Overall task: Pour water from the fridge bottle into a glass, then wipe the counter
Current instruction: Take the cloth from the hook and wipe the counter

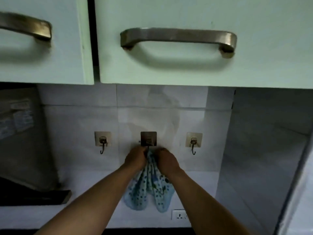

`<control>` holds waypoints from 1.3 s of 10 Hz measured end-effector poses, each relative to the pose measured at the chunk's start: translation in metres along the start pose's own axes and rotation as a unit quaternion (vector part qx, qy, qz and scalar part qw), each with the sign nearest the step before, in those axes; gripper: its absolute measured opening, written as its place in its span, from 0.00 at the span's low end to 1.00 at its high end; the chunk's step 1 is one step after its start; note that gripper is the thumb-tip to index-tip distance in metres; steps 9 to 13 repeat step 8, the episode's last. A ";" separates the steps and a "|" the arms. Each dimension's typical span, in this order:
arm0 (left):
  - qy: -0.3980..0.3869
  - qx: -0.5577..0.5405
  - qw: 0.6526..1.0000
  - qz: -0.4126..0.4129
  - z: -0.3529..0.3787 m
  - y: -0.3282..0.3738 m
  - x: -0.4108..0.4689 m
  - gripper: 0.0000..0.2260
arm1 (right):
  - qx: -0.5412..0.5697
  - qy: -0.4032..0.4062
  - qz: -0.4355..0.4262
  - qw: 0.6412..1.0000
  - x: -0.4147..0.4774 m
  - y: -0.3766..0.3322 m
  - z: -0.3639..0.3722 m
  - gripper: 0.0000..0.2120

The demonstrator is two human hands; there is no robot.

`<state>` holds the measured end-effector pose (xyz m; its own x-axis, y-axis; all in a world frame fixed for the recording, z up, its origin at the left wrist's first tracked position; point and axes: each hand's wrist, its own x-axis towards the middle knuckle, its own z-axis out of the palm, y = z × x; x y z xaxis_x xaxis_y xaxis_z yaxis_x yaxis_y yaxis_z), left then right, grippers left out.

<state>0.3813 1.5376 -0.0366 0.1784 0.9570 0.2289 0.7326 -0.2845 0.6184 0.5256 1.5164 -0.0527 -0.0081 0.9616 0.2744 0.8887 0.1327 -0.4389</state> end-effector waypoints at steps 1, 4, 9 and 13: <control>-0.011 -0.007 1.000 0.012 0.004 -0.001 -0.001 0.13 | 0.033 -0.054 0.013 0.998 -0.007 -0.008 0.010 0.19; -0.011 0.061 0.998 -0.015 0.007 -0.003 -0.033 0.09 | -0.010 0.005 0.023 1.000 -0.031 -0.013 0.000 0.12; -0.051 0.256 0.963 -0.074 -0.027 -0.025 -0.134 0.24 | -0.096 -0.097 -0.015 0.991 -0.100 -0.024 -0.013 0.18; -0.051 0.256 0.963 -0.074 -0.027 -0.025 -0.134 0.24 | -0.096 -0.097 -0.015 0.991 -0.100 -0.024 -0.013 0.18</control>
